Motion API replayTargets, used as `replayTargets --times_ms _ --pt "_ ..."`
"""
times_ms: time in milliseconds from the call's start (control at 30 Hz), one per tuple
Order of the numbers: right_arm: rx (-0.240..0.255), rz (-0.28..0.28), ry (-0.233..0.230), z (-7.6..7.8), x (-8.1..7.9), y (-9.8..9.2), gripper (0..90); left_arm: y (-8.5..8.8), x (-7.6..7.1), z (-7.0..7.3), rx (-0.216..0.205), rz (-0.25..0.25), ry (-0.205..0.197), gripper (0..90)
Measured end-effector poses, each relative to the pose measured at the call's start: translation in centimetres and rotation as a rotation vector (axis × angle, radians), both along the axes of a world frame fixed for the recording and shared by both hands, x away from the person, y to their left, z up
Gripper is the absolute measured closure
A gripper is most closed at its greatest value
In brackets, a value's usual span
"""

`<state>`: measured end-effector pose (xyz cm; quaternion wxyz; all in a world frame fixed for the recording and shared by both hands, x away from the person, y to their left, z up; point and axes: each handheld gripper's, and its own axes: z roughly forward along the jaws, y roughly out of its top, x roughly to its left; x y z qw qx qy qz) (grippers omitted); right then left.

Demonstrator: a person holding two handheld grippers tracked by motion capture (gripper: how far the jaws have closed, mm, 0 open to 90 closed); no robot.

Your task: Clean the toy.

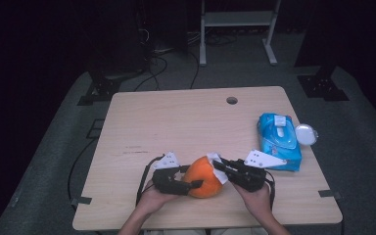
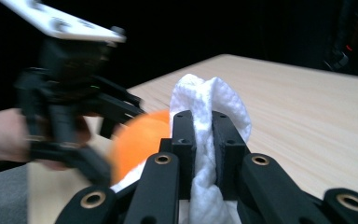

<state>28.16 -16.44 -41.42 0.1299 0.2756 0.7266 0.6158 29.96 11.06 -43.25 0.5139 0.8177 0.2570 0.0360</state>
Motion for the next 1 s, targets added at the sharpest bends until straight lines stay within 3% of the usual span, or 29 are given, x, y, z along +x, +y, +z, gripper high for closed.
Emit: replayTargets --times_ms 33,133,200,233,300,433,467,533,567,633,667,733,833,933,1000 --pt "0.013 0.030 -0.005 0.3 -0.3 0.3 80.6 0.0 -0.1 0.1 -0.008 0.005 0.003 39.1" --pt "-0.035 0.032 -0.060 0.7 -0.8 1.0 80.6 0.0 -0.5 0.7 -0.020 -0.018 -0.021 44.3" --pt "-0.015 0.008 -0.033 0.5 -0.2 0.0 80.7 0.4 -0.8 1.3 -0.053 -0.024 -0.036 45.5" --pt "-0.014 -0.009 -0.018 0.3 0.1 -0.5 80.7 0.4 -0.9 1.6 -0.051 -0.025 -0.044 45.5" --pt "0.000 -0.026 0.015 0.0 0.4 -0.9 80.6 -0.1 -1.0 1.4 -0.006 -0.012 -0.062 45.4" --pt "-0.021 -0.003 -0.010 0.4 -0.3 0.1 80.6 -0.6 -1.1 1.1 0.015 -0.003 -0.059 45.0" --pt "-0.039 0.019 -0.041 0.8 -0.8 0.9 80.6 -0.9 -1.2 1.2 0.029 -0.004 -0.073 43.6" --pt "-0.055 0.018 -0.053 0.8 -0.8 1.0 80.7 -0.9 -1.2 1.2 0.024 -0.008 -0.074 38.6" --pt "-0.041 0.011 -0.022 0.4 -0.3 0.5 80.7 -0.7 -1.0 0.9 -0.015 -0.029 -0.056 33.8" --pt "-0.058 -0.019 -0.016 -0.1 0.2 -0.2 80.7 -0.3 -0.5 0.5 -0.102 -0.070 0.007 22.4" --pt "-0.063 -0.036 -0.009 -0.4 0.4 -0.6 80.7 -0.1 -0.3 0.4 -0.104 -0.052 0.010 20.6" --pt "-0.048 -0.056 0.012 -0.5 0.7 -1.2 80.7 -0.3 -0.1 0.2 -0.053 -0.017 0.000 18.9" --pt "-0.053 -0.038 -0.012 0.1 0.1 -0.5 80.6 -0.7 -0.3 -0.3 -0.043 -0.007 -0.015 27.1" --pt "-0.073 0.005 -0.045 0.5 -0.6 0.7 80.5 -1.2 -0.8 -0.1 -0.003 0.009 -0.070 39.2" --pt "-0.096 -0.003 -0.058 0.3 -0.4 0.7 80.7 -1.2 -1.0 0.1 0.001 -0.001 -0.091 43.8"
